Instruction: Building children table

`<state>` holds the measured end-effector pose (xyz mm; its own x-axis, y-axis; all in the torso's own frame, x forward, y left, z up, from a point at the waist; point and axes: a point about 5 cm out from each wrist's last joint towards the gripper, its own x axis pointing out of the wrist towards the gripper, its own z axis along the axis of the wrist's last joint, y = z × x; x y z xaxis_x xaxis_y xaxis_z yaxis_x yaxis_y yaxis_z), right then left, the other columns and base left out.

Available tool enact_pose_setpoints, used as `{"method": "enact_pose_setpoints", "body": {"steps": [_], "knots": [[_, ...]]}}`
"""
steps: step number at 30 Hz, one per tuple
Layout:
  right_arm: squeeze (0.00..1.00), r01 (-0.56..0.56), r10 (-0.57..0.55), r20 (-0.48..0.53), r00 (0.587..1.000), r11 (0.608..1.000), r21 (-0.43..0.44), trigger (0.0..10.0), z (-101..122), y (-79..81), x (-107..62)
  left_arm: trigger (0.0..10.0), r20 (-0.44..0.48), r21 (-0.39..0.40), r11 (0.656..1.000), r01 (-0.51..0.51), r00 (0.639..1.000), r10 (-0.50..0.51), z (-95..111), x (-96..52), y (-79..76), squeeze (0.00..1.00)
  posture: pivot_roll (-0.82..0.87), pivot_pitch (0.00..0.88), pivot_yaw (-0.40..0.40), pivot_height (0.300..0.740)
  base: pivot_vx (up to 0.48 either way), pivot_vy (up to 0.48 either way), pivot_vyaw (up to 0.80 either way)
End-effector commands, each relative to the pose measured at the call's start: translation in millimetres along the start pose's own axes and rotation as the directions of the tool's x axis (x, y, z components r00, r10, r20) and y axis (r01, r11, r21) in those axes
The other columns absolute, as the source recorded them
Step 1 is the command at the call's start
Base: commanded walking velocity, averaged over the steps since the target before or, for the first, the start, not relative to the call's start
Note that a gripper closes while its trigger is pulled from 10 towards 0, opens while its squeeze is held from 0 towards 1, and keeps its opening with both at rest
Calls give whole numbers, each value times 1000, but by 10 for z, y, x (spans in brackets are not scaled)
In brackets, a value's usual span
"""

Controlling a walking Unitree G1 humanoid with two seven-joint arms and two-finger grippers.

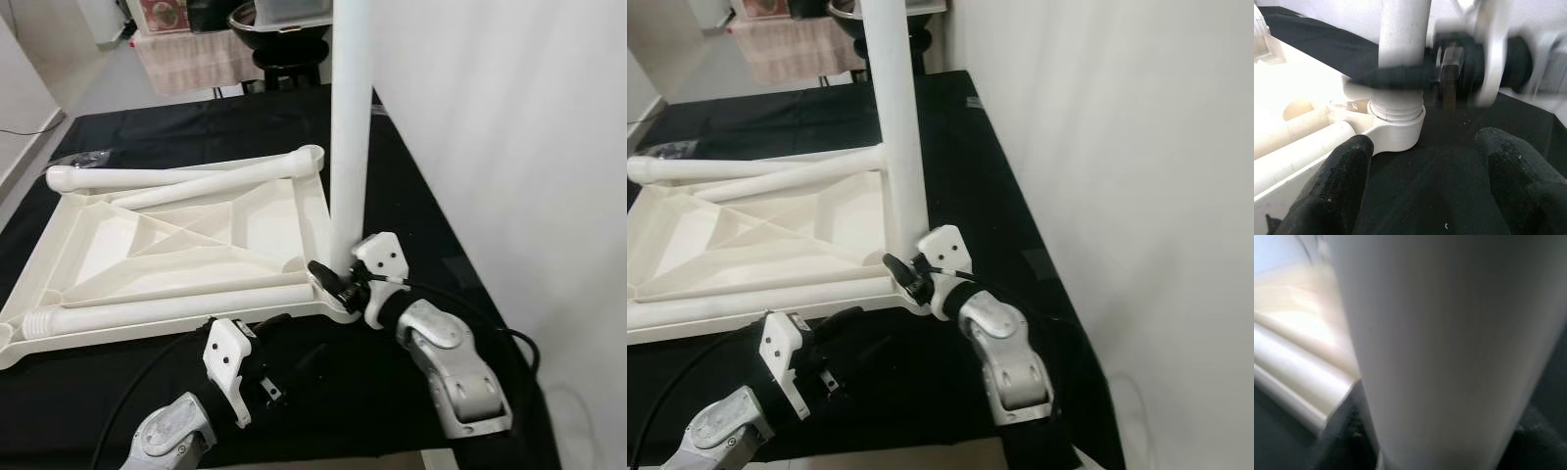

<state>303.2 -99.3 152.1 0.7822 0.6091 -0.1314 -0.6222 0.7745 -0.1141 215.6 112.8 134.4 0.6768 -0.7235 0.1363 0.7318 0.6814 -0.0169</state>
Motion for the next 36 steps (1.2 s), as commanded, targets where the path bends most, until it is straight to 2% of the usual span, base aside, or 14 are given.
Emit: {"method": "enact_pose_setpoints", "body": {"steps": [1, 3, 10, 11, 12, 13, 15, 20, 21, 24, 25, 32, 35, 36], "knots": [[1000, -81, 83, -55, 995, 996, 35, 10000, -103, 39, 27, 10000, -13, -3, 1000, -14, 1000, 14, -36, -35, 7, 0, -38, 151, 46, 740, 0, 0, 0], [1000, -180, 180, -1, 984, 983, -18, 10000, 94, -71, 40, 10000, -15, -3, 1000, -11, 1000, 11, -41, -35, -2, 0, -39, 149, 50, 740, 0, 0, 0], [1000, -232, 233, 15, 972, 971, -53, 10000, 173, -131, 56, 10000, -16, -4, 1000, -7, 1000, 7, -43, -33, -5, 0, -37, 149, 51, 740, 0, 0, 0], [859, -294, 298, 20, 955, 950, -101, 10000, 230, -180, 65, 10000, -16, -5, 1000, -5, 1000, 5, -42, -30, -10, 0, -30, 150, 53, 740, 0, 0, 0], [0, -394, 398, 19, 917, 912, -114, 10000, 294, -233, 65, 10000, -15, -6, 1000, -5, 1000, 4, -41, -28, -15, 0, -27, 153, 52, 740, 0, 0, 0], [0, -394, 398, 19, 917, 912, -114, 10000, 294, -233, 65, 10000, -15, -6, 1000, -5, 1000, 4, -41, -28, -15, 0, -27, 153, 52, 740, 0, 0, 0], [0, -530, 532, -24, 847, 838, -133, 10000, 353, -337, 66, 10000, -13, -7, 1000, -6, 1000, 6, -38, -24, -23, 0, -25, 153, 51, 740, 0, 0, 0], [0, -569, 568, -51, 821, 811, -132, 9804, 389, -415, 99, 10000, -11, -7, 1000, -7, 1000, 7, -36, -23, -31, 0, -23, 155, 49, 740, 0, 0, 0], [0, -583, 582, -47, 812, 803, -119, 4392, 414, -446, 115, 10000, -10, -7, 1000, -6, 1000, 6, -35, -21, -35, 0, -21, 156, 49, 740, 0, 0, 0], [0, -583, 582, -47, 812, 803, -119, 4392, 414, -446, 115, 10000, -10, -7, 1000, -6, 1000, 6, -35, -21, -35, 0, -21, 156, 49, 740, 0, 0, 0], [0, -595, 594, -50, 803, 796, -105, 0, 423, -480, 120, 10000, -10, -7, 1000, -5, 1000, 5, -33, -17, -40, 0, -21, 159, 49, 740, 0, 0, 0], [0, -581, 579, -50, 814, 809, -92, 0, 379, -546, 67, 10000, -6, -9, 1000, -4, 1000, 4, -21, -11, -47, 0, -28, 168, 50, 740, 0, 0, 0], [0, -500, 499, -35, 866, 861, -93, 0, 314, -592, 20, 10000, -5, -11, 1000, -3, 1000, 3, -12, -15, -50, 0, -35, 180, 48, 740, 0, 0, 0], [0, -500, 499, -35, 866, 861, -93, 0, 314, -592, 20, 10000, -5, -11, 1000, -3, 1000, 3, -12, -15, -50, 0, -35, 180, 48, 740, 0, 0, 0]]}}
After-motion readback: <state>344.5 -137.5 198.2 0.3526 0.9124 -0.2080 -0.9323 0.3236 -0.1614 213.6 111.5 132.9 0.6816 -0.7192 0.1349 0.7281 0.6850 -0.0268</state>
